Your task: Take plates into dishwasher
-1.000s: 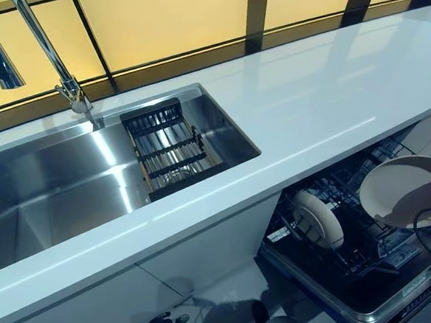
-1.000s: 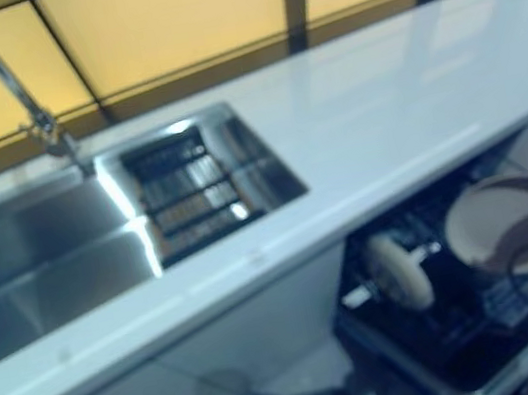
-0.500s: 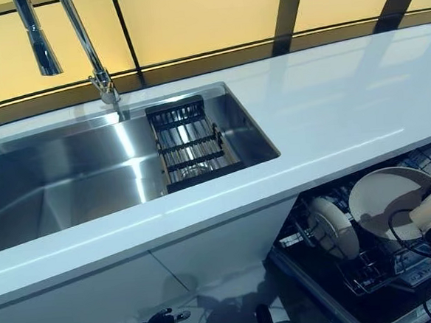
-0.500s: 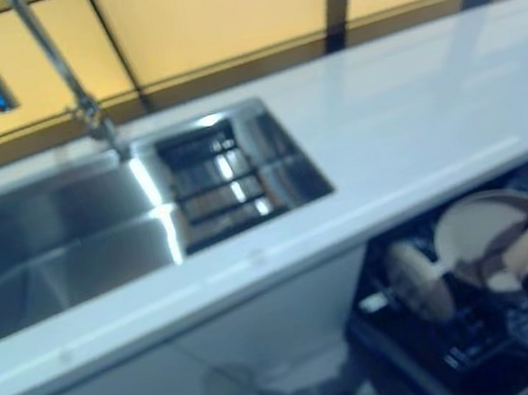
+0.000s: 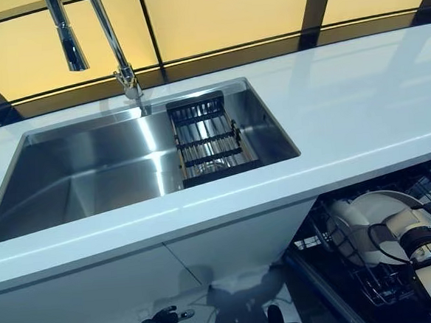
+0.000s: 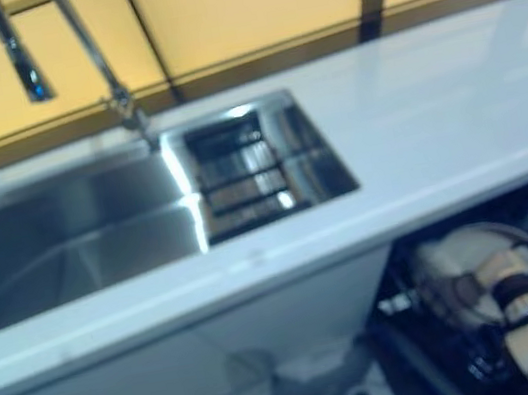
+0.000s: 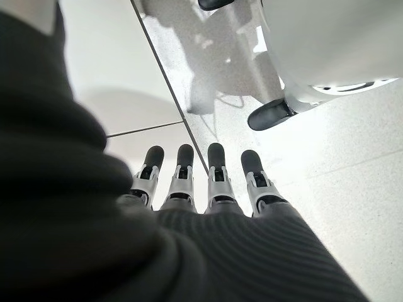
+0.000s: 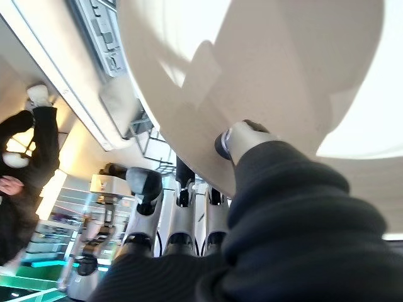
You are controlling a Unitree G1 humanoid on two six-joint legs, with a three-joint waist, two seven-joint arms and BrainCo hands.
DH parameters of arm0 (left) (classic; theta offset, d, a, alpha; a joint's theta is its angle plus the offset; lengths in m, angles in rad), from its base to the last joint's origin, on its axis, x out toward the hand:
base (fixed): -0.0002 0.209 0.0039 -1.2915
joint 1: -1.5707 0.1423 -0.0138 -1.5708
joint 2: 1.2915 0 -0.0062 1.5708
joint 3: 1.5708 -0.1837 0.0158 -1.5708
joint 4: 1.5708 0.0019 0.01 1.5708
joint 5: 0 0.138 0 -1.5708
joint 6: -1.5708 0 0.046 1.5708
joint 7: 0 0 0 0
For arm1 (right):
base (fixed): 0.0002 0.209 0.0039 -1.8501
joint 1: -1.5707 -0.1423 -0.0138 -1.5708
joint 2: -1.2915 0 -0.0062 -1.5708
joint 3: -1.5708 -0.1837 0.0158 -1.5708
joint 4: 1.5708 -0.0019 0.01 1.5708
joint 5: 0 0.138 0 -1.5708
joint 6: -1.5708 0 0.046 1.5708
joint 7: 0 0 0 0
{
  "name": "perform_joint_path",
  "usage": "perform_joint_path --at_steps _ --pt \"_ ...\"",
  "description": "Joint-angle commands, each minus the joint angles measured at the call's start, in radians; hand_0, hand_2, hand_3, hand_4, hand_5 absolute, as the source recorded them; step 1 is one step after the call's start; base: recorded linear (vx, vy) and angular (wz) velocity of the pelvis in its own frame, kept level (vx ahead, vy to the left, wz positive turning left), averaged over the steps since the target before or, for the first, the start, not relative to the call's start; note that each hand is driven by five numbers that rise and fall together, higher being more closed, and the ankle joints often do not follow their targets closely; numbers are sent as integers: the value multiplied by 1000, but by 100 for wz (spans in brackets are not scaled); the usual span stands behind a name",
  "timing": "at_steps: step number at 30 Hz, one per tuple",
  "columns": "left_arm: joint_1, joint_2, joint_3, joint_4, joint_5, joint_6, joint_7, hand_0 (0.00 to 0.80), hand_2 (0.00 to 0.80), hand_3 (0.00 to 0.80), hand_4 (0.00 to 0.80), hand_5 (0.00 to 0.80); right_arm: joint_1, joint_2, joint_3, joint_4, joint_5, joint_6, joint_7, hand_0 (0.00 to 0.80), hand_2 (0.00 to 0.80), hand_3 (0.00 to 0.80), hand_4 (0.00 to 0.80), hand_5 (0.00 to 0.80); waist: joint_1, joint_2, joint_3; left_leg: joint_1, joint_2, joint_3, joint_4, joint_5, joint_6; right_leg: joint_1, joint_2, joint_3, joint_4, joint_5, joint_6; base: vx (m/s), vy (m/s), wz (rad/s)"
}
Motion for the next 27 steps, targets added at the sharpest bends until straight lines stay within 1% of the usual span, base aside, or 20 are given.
perform_joint_path --at_steps 1,9,15,19,22,23,24,27 --pt "-54 44 -63 -11 6 11 -16 0 0 0 0 0 -115 11 86 97 -79 24 27 800 800 800 800 800 28 -57 -6 -10 11 -68 -1 3 21 -7 -72 -35 4 8 60 -13 7 8" --pt "-64 56 -69 -44 21 43 -27 0 0 0 0 0 -122 40 117 149 -89 16 90 800 800 800 800 800 47 -54 -5 -10 10 -77 -1 5 22 -1 -75 -47 4 7 59 -5 0 4" --pt "-65 64 -67 -61 34 58 -39 0 0 0 0 0 -131 41 131 163 -115 5 206 800 800 800 800 800 53 -59 -8 -9 11 -79 -1 6 21 2 -76 -50 4 7 60 0 0 0" --pt "-73 65 -61 -49 44 54 -48 0 0 0 0 0 -140 40 144 160 -101 -23 305 800 800 800 800 800 54 -65 -9 -7 14 -79 -1 7 20 4 -74 -48 4 6 59 0 0 0" --pt "-78 64 -59 -36 48 49 -47 0 0 0 0 0 -146 39 146 161 -84 -35 331 800 800 800 800 800 54 -71 -10 -5 16 -78 -1 6 19 5 -73 -46 4 5 58 0 0 0" --pt "-79 64 -58 -33 50 47 -45 0 0 0 0 0 -148 37 146 159 -81 -37 333 678 678 678 678 678 54 -73 -10 -5 16 -78 -1 6 19 6 -72 -45 4 5 58 0 0 0" --pt "-83 63 -56 -27 53 49 -45 0 0 0 0 0 -150 35 143 160 -72 -42 332 0 0 0 0 0 53 -76 -11 -4 17 -78 -1 7 19 6 -71 -43 4 6 58 0 0 0" --pt "-86 61 -52 -6 61 38 -41 0 0 0 0 0 -151 31 127 158 -33 -61 276 0 0 0 0 0 51 -81 -12 -1 18 -76 -1 5 19 9 -69 -41 4 5 57 0 0 0"
